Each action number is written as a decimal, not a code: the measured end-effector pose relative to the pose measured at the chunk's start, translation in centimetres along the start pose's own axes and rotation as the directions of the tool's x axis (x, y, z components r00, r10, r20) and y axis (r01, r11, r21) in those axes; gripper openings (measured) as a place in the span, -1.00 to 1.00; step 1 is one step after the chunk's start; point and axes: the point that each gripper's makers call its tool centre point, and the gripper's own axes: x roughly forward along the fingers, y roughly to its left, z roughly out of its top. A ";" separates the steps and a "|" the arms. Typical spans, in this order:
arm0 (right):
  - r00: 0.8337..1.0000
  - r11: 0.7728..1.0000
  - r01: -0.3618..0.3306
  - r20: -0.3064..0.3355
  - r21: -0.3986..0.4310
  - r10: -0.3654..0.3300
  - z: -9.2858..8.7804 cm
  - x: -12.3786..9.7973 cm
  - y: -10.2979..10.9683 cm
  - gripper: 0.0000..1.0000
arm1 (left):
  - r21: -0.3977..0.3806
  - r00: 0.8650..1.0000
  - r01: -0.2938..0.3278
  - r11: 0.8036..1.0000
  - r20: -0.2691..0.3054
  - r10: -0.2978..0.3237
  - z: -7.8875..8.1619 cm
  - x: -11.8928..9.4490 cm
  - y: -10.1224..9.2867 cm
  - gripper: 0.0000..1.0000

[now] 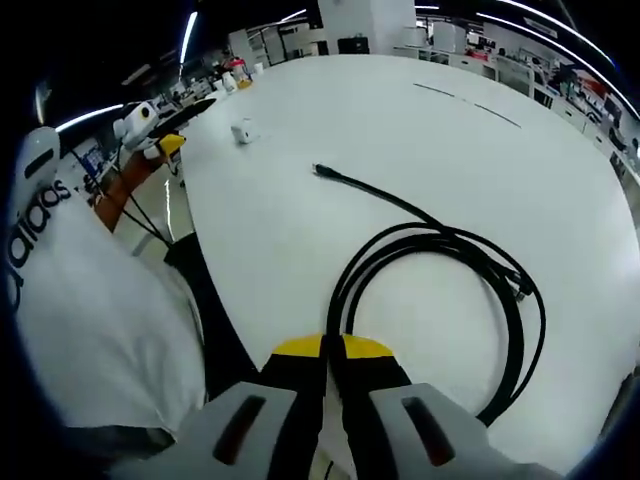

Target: Plug the desk Type‑C cable into the charger adapter.

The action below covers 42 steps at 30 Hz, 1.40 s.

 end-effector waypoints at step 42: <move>0.988 0.990 -0.137 -0.066 0.032 0.139 -2.3 0.5 6.4 -0.98 | 0.001 1.000 0.005 1.000 -0.003 -0.005 -0.1 -0.1 -0.3 0.99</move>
